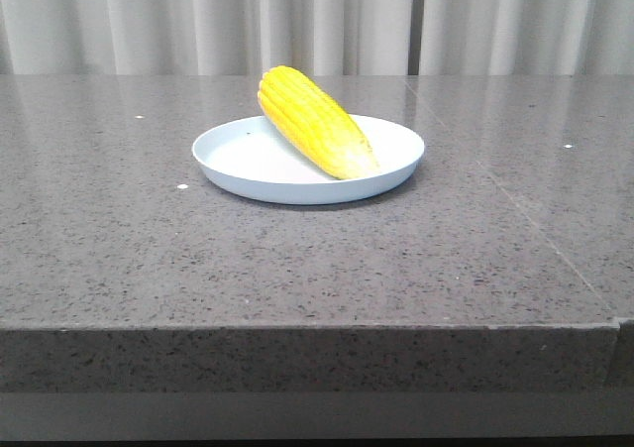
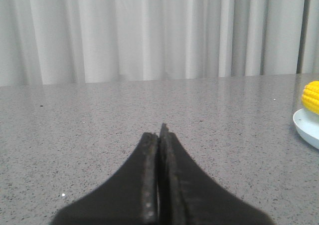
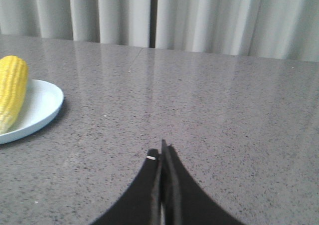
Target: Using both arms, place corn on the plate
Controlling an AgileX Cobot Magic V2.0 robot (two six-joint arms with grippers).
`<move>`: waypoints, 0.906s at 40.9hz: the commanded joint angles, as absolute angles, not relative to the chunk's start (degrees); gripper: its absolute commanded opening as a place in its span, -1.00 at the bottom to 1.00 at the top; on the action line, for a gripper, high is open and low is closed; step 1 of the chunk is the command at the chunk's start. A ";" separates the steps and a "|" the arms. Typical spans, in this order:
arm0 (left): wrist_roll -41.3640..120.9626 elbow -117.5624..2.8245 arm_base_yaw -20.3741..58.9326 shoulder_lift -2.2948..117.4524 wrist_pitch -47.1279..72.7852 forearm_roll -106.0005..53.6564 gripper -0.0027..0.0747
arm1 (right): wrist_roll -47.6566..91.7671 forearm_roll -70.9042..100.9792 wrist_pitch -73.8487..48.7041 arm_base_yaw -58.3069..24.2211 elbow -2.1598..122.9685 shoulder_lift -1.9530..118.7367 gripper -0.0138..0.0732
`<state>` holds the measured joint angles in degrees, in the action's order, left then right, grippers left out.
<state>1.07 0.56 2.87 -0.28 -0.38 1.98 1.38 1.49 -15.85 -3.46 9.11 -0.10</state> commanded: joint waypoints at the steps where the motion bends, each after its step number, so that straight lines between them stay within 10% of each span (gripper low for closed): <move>1: 0.36 1.83 2.77 -1.32 -5.37 1.50 -0.98 | 1.57 1.79 -4.87 -2.83 5.71 -1.66 -0.88; 37: 0.36 1.83 2.77 -1.32 -5.37 1.50 -0.98 | -1.90 2.46 5.71 -1.54 -0.28 -1.56 -0.88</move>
<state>1.07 0.56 2.87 -0.28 -0.38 1.98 -1.55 3.18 0.69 -2.04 -1.50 -0.60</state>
